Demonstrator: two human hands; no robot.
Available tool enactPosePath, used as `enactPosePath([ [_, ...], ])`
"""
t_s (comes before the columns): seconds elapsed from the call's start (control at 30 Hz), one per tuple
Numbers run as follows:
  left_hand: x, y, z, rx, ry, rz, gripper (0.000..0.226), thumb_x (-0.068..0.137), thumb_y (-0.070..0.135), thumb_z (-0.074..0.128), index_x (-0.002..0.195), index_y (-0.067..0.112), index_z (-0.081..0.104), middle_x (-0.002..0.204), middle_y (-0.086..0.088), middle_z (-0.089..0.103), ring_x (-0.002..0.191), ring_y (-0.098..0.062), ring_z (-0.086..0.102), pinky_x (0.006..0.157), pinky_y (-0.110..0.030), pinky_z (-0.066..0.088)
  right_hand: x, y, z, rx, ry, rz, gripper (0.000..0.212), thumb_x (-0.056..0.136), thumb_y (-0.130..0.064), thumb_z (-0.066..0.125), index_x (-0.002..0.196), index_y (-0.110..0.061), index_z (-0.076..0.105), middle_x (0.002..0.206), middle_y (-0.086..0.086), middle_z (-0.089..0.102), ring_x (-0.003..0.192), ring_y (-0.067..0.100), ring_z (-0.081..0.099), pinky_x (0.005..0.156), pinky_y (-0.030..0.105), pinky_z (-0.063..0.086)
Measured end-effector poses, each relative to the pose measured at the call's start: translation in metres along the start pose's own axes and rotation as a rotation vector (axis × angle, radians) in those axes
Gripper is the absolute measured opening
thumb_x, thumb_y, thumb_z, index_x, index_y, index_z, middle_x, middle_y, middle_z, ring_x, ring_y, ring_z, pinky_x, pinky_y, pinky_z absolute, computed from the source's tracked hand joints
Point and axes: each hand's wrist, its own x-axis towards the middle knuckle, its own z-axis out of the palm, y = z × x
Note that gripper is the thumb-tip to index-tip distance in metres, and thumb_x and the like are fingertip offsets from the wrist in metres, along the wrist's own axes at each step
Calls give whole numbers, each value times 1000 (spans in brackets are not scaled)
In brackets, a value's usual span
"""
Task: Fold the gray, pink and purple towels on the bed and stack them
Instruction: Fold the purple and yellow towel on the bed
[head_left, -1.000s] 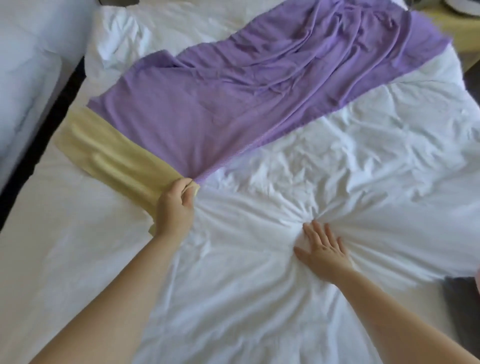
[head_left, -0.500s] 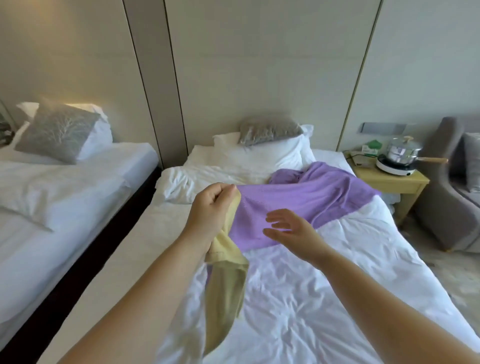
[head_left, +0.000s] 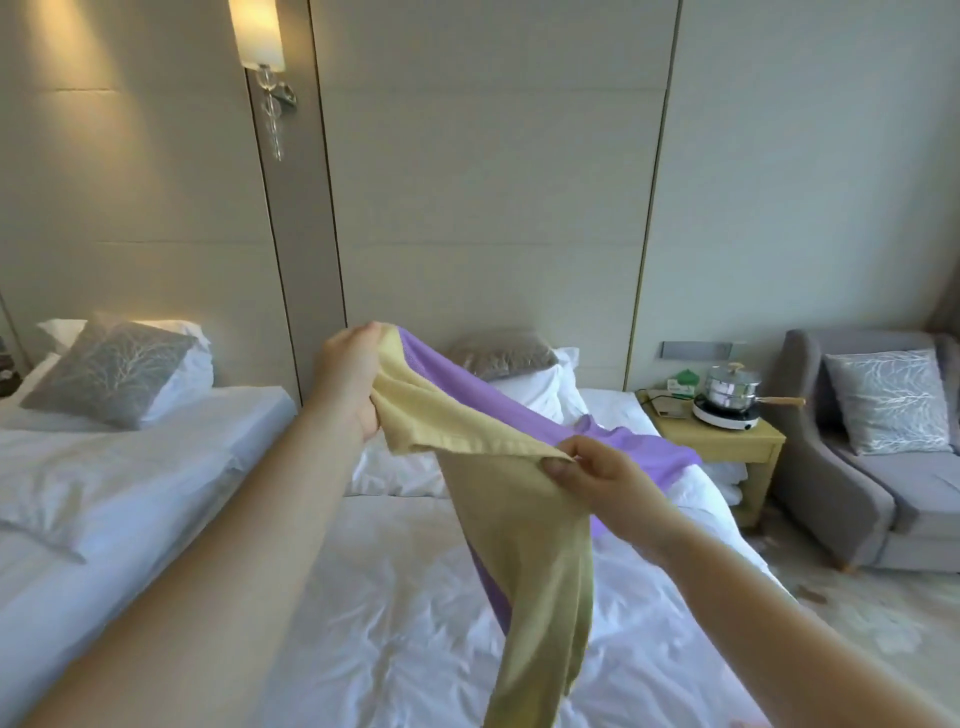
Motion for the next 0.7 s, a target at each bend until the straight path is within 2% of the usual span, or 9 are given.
enactPosePath([
  [0.07,-3,1,-4,-11,-21,-8,18,91,13,52,76,14,61,65,-3,54,57,-19,48,59,-29,43,-1,-21,-11,24,48,-8,17,91,-31,60,79,-19,61,68,-5,52,67,11,45,61,26,34],
  [0.13,-10,-10,-4,55,-111,16,12,95,19,53,103,17,62,90,-8,62,77,-22,57,78,-37,50,-1,-38,-15,41,72,-13,18,92,-30,58,88,-13,62,74,-1,54,70,12,48,62,27,37],
  [0.2,-25,-30,-2,309,-236,74,39,92,35,60,129,29,49,121,-13,53,111,-23,55,103,-44,43,-3,-48,-15,13,90,2,20,93,-28,58,93,-9,62,77,2,55,71,14,50,62,28,39],
  [0.3,-62,-62,8,633,-581,279,58,81,48,69,133,36,46,138,3,39,129,-12,38,113,-33,31,-13,-53,-15,43,79,25,17,93,-24,58,95,-7,61,77,4,54,70,14,49,63,27,41],
  [0.37,-83,-79,19,669,-799,319,48,83,41,70,126,40,50,132,15,45,122,-3,41,104,-18,34,-22,-54,-20,79,50,18,16,93,-21,58,94,-6,60,76,4,51,71,14,47,65,27,39],
  [0.43,-94,-86,30,596,-876,259,20,91,30,62,111,29,62,109,11,61,101,-4,53,87,-14,42,-32,-56,-32,105,22,7,13,93,-21,59,86,-10,60,75,3,50,72,15,45,66,28,37],
  [0.5,-98,-82,40,504,-842,217,17,96,25,54,102,16,66,95,3,64,87,-9,56,78,-22,46,-43,-57,-48,84,-2,-19,11,90,-23,63,82,-16,61,75,0,52,73,13,47,67,26,38],
  [0.6,-96,-69,49,386,-734,220,22,98,26,47,93,33,68,88,14,68,85,-1,61,75,-15,48,-60,-50,-73,-218,-3,-2,14,78,-26,75,85,-23,64,74,-6,58,69,9,53,63,25,43],
  [0.7,-94,-49,51,279,-660,170,19,87,43,50,81,42,68,77,17,69,77,1,65,75,-25,47,-74,-27,-77,-525,-17,103,22,76,-16,72,96,-8,65,84,10,64,74,18,58,68,29,47],
])
